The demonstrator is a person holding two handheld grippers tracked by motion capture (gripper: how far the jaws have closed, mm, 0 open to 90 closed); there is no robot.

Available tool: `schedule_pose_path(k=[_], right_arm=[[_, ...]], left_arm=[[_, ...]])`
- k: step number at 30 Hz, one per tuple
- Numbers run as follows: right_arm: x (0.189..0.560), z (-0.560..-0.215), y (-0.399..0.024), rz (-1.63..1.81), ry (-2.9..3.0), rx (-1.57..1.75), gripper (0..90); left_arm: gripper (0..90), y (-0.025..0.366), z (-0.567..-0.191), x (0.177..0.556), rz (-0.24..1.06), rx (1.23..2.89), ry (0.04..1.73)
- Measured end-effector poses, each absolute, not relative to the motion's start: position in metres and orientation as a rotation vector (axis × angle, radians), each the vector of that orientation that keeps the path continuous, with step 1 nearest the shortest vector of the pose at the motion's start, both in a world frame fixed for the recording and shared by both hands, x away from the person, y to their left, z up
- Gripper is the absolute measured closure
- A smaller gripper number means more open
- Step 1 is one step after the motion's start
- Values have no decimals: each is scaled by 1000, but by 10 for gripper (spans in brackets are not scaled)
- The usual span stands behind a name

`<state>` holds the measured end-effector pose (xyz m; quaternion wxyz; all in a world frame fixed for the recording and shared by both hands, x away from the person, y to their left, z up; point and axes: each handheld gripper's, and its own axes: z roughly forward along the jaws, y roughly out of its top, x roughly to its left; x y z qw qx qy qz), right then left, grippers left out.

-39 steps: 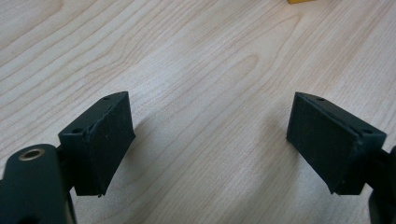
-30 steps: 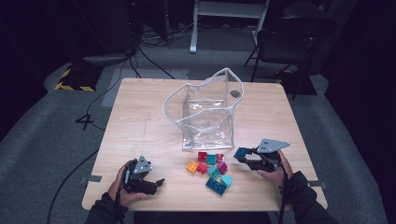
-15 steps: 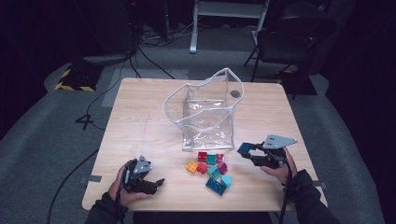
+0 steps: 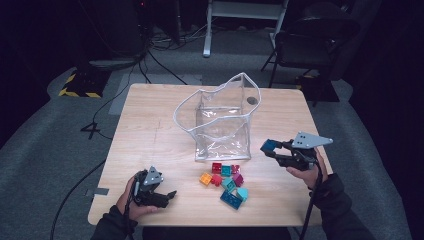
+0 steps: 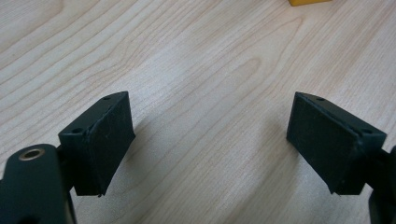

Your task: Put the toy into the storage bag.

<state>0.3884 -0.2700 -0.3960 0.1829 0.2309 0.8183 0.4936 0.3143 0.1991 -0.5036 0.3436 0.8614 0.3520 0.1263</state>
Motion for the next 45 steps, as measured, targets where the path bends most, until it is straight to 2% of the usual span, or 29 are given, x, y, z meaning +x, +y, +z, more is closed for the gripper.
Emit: schedule_pose_path(k=[24, 45], right_arm=[[398, -331, -256, 1387, 2229, 583, 596], [414, -303, -231, 1401, 2215, 544, 596]], left_arm=[[150, 199, -504, 314, 329, 2238, 913], [151, 199, -503, 314, 328, 2240, 914]])
